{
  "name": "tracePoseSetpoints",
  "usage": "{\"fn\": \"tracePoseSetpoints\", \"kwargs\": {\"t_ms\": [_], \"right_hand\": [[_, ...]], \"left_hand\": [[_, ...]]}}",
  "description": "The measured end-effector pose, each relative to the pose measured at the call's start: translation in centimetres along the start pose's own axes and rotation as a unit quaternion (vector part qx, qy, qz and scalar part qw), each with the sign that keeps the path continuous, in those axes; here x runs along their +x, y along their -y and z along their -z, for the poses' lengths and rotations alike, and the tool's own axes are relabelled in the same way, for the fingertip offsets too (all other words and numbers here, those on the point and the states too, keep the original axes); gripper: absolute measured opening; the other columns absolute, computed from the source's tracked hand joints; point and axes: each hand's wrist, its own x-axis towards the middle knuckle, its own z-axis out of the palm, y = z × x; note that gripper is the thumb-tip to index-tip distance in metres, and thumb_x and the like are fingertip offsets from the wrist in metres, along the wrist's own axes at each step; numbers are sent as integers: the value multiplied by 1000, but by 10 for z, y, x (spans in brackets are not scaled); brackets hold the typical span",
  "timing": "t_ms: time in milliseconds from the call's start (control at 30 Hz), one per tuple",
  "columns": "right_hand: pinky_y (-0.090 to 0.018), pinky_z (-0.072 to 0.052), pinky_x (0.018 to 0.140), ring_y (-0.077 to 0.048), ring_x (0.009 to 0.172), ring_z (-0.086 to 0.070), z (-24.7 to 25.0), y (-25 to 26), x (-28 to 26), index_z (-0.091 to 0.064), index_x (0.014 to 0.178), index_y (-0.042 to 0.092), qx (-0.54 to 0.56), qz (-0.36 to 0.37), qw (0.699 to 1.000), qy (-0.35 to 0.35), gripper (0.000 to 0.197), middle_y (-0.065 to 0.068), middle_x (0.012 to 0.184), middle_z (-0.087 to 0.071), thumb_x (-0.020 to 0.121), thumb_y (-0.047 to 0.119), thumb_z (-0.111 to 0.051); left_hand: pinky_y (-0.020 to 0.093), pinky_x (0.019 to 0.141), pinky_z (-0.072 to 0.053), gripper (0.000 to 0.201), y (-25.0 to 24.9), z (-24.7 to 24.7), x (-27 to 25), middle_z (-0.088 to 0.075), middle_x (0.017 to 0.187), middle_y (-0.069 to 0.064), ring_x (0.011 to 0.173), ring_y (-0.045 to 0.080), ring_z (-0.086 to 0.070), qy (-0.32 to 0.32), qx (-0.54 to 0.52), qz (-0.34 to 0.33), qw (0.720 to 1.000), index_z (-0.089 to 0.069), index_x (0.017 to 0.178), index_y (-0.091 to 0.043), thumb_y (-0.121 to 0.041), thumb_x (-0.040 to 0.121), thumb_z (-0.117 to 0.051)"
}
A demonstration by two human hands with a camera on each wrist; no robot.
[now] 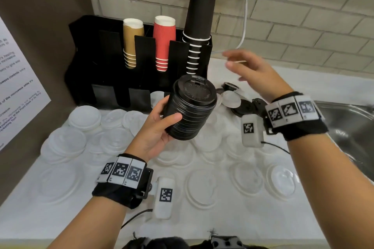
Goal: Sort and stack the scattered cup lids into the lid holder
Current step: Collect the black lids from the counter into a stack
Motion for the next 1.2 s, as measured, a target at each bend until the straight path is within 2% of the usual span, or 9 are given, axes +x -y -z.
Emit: {"fn": "tracePoseSetpoints", "kwargs": {"t_ms": [67,167,233,300,400,567,767,1033,1200], "right_hand": [[-26,-44,82,-10,98,-57,13,-31,21,-59,118,27,-96,-115,988,-38,34,3,119,-61,88,40,-63],[-34,-42,97,-27,120,-51,20,-86,41,-45,136,19,-314,-285,901,92,60,-9,137,-50,86,44,-65],[-33,-41,89,-30,123,-49,16,-115,47,-38,140,14,-396,-328,845,144,75,-12,140,-47,81,47,-69],[-35,-42,81,-33,118,-52,12,-135,54,-34,139,9,-424,-337,828,149,86,-14,136,-49,74,48,-74],[-42,-48,80,-37,109,-56,7,-155,63,-29,136,8,-439,-325,826,141,97,-16,129,-52,65,49,-80],[-37,-43,73,-34,98,-57,0,-177,69,-16,145,32,-424,-291,845,148,103,-12,131,-52,64,40,-80],[-46,-44,84,-43,110,-53,-12,-186,66,-19,143,26,-441,-295,839,123,98,-18,127,-41,67,39,-78],[-38,-41,72,-34,100,-42,-6,-139,55,-23,138,29,-547,-239,789,145,95,-13,101,-49,50,40,-57],[-43,-42,74,-32,114,-39,-5,-70,44,-34,131,35,-506,-208,832,95,79,-5,101,-41,60,43,-68]], "left_hand": [[36,85,-58,72,-3,2,2,-66,120,4,111,22,-64,-8,-4,-3,1000,-45,141,-20,-13,73,-66],[35,81,-59,72,-8,4,5,-70,113,3,106,21,-67,-14,-5,-8,1000,-44,142,-18,-10,74,-69],[33,76,-59,71,-10,5,6,-71,110,1,102,18,-68,-14,0,-12,1000,-44,141,-15,-8,76,-71],[34,75,-59,71,-13,5,9,-70,111,2,103,19,-68,-19,3,-13,1000,-43,141,-16,-10,75,-68],[33,78,-58,73,-15,7,11,-69,115,3,108,21,-66,-23,4,-18,1000,-42,143,-16,-12,74,-65],[31,78,-57,72,-15,12,10,-66,120,4,110,21,-65,-32,10,-24,999,-43,142,-15,-12,73,-65],[33,85,-57,75,-16,14,8,-60,126,9,115,24,-61,-41,13,-28,999,-42,143,-13,-12,72,-66],[34,83,-59,68,-12,13,3,-63,121,7,111,22,-64,-38,-4,-24,999,-44,141,-12,-10,78,-68],[34,76,-58,72,-9,9,4,-69,114,5,105,21,-68,-33,-13,-14,999,-49,135,-17,-16,67,-73]]}}
